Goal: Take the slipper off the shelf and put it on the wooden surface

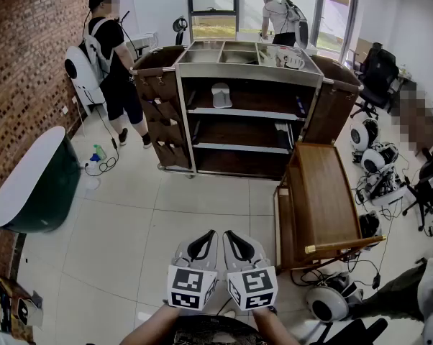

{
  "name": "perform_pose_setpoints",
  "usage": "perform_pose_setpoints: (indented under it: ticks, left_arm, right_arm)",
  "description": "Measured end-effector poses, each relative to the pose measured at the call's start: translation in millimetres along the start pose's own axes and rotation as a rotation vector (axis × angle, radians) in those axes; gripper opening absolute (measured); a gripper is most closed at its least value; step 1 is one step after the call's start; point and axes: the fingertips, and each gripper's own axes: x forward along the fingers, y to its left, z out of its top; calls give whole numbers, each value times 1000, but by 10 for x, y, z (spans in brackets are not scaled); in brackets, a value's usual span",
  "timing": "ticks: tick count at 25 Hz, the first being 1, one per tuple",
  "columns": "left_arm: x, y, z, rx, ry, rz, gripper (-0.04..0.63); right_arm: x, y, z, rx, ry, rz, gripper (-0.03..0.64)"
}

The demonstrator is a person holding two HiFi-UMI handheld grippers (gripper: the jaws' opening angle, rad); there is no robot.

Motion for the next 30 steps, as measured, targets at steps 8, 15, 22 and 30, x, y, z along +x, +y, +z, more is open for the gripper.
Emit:
perform_pose_setpoints:
  ticks: [8,15,22,30]
  left_arm:
    - [311,81,44,-5,-4,-3,17]
    - [830,509,140,-26,-11,-19,15]
    - [1319,1108,443,-34,-21,-51,12]
    - [1760,1748,688,-46,-28,-88,7]
  right_arm:
    - [242,-173,-15,-8,16,13,9]
    - [855,-407,48,-26,39,-7,9]
    - [1616,-522,350,-41,50,-39,9]
    - [2357,-565,577,-51,75,-80,9]
